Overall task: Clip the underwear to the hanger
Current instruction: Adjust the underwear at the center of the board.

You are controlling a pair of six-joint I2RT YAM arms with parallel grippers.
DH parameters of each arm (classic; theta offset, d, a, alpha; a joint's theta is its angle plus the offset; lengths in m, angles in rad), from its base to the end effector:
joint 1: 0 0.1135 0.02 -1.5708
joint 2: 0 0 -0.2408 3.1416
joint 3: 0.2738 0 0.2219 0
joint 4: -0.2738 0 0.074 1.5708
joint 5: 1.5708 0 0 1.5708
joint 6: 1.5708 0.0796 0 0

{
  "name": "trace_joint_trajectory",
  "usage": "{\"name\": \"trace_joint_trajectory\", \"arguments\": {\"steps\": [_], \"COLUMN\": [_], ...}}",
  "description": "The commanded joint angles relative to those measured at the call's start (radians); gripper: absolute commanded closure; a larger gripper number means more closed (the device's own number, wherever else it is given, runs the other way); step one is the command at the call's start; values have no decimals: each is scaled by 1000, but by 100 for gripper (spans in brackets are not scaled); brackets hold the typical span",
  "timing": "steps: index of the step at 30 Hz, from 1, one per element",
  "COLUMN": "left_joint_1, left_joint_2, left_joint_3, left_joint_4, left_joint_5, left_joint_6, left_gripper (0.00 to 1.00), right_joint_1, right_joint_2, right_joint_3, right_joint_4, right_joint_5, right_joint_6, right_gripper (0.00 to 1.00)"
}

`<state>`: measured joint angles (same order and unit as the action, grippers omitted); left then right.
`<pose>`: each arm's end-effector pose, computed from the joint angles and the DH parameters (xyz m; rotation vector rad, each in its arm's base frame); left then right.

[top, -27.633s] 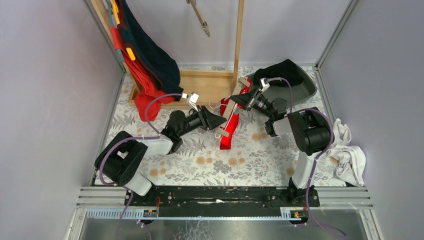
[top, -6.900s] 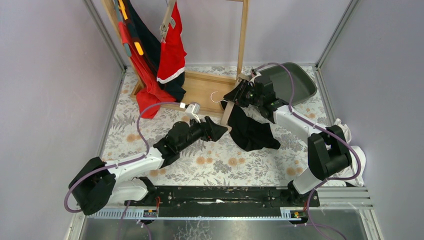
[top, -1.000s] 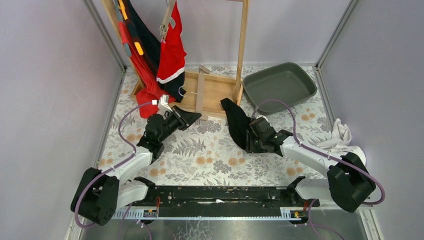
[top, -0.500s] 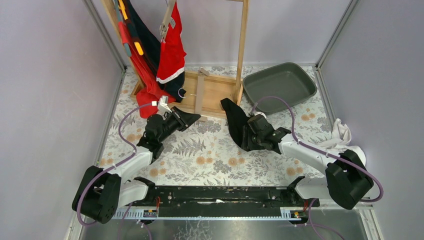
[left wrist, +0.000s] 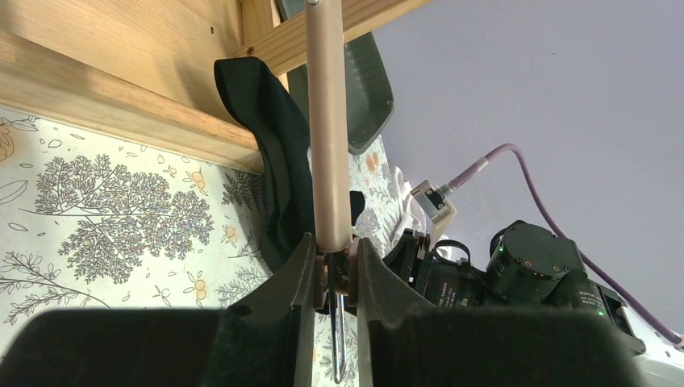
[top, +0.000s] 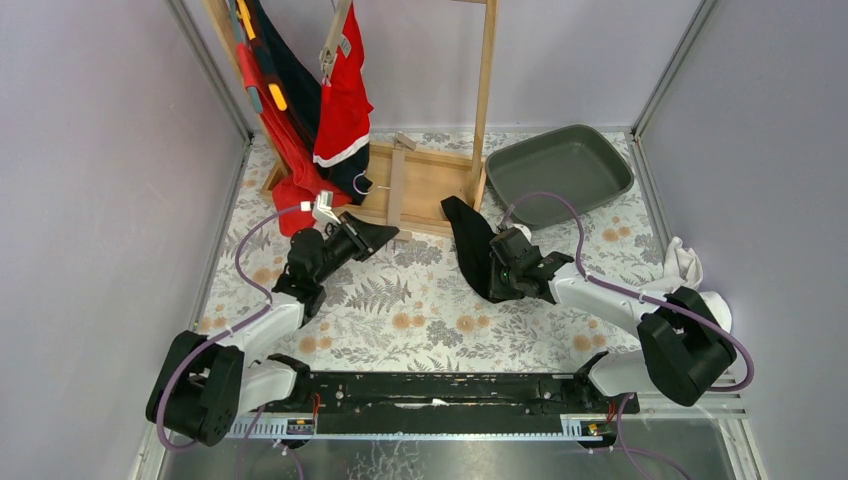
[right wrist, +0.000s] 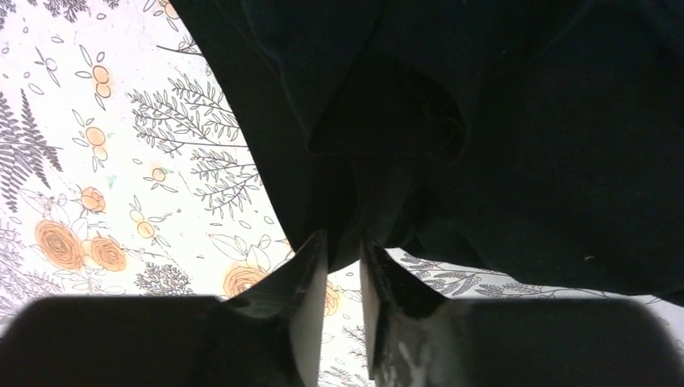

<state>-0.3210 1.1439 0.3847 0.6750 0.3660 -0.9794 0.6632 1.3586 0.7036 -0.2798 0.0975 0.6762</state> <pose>0.2419 -0.1104 0.2167 -0.2907 1.7935 -1.2605 0.2146 0.1578 0.1431 0.0576 2.5518 0.4239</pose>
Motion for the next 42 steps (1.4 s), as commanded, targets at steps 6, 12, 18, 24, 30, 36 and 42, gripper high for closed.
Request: {"name": "trace_joint_trajectory", "arguments": {"steps": [6,12,18,24,30,36,42], "left_joint_1": [15,19,22,26,41,55,74], "left_joint_2": [22,24,30,29,21,27,19], "left_joint_3": [-17,-25,-35,-44,-57,-71,-82], "left_joint_4": [126,132,148,155,153,169,173], "left_joint_5": [32,34,35,37,40,44,41], "left_joint_6": [-17,-18,-24,-28,-27,-32,-39], "left_gripper": [100,100,100,100,100,100,100], "right_joint_1": [43,123,254,346,407,451,459], "right_joint_2": [-3,20,77,188,262,263,317], "right_joint_3": [22,46,105,166,252,290,299], "right_joint_4": [-1,-8,-34,-9,-36,-27,50], "right_joint_5": [27,41,91,96,172,210,141], "right_joint_6": [15,39,75,91,79,12,-36], "right_gripper": [96,100,100,100,100,99,62]}}
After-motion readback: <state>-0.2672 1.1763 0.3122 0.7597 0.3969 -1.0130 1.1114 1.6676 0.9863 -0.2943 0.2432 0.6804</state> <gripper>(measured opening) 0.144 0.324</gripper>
